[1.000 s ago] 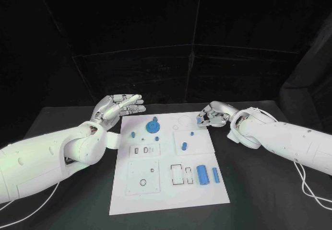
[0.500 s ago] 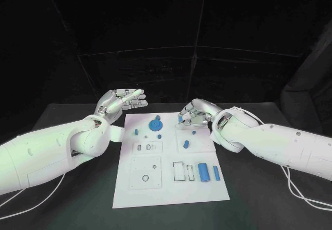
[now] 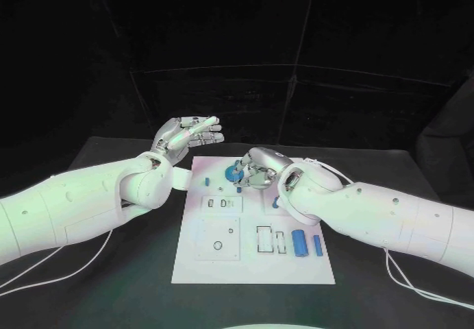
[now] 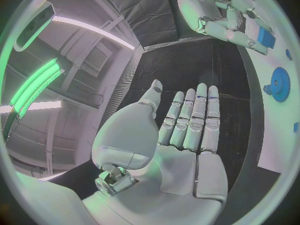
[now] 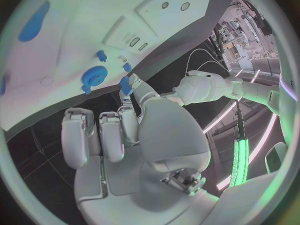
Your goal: Assemble the parts on the task board
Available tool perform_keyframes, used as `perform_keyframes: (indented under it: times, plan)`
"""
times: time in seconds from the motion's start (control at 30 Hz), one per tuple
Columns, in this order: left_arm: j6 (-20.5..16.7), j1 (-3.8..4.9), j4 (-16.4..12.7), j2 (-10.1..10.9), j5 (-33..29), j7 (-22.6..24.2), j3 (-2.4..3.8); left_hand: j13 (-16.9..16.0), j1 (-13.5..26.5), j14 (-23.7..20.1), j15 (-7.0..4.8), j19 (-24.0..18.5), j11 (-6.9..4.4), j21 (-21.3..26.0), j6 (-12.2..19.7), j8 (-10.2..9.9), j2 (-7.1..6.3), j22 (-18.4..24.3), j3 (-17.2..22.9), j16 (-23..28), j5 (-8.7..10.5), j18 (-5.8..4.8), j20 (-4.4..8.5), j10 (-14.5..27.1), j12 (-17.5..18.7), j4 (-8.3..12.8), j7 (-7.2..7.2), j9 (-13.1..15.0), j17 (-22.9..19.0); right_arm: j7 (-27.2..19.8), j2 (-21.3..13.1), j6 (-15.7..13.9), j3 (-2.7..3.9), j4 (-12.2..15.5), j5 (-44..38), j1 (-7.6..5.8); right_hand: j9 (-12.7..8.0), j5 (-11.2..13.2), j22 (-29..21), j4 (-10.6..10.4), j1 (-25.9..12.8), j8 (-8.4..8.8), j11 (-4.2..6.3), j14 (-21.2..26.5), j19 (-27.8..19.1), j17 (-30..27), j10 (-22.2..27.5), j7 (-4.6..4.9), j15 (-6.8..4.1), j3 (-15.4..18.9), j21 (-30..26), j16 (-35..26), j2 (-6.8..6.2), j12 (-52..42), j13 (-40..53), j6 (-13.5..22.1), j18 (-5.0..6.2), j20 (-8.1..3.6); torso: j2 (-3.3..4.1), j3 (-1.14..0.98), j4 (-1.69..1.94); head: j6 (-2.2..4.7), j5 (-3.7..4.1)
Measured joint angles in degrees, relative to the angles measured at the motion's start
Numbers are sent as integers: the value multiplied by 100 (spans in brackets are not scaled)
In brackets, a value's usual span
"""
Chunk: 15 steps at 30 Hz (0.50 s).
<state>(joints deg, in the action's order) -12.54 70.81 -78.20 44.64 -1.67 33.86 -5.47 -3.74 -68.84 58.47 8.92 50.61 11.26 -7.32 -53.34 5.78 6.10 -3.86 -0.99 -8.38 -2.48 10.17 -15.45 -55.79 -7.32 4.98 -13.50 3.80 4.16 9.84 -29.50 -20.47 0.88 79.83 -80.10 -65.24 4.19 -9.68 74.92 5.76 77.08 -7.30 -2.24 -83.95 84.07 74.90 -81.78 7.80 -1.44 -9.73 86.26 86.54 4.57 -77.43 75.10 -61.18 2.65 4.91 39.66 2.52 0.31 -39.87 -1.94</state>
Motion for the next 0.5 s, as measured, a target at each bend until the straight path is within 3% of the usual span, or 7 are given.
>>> perform_keyframes:
  times: [0.3, 0.5]
  plan:
    - [3, 3, 12, -10, -132, -2, 0, 0, 0, 0, 0, 0, 0, 0, 0, 0, 0, 0, 0, 0, 0, 0, 0, 0, 0, 0, 0, 0, 0, 213, 275, 174, -10, -115, -303, 250, 0, 4, 0, 0, 0, 22, 0, 0, 0, 0, 0, -9, 0, 0, 0, 0, -1, -1, -2, 10, 0, 0, -4, -1, 7, -30, -68]
    - [1, 4, 15, -10, -170, -2, 0, 0, 0, 0, 0, 0, 0, 0, 0, 0, 0, 0, 0, 0, 0, 0, 0, 0, 0, 0, 0, 0, 0, 272, 324, 241, -130, -130, -449, 305, 0, 5, 0, 0, -1, 26, -1, 0, 0, 0, 0, -19, 0, 0, 0, 0, -3, 13, -3, 19, 0, 0, -4, -9, 7, -54, -92]
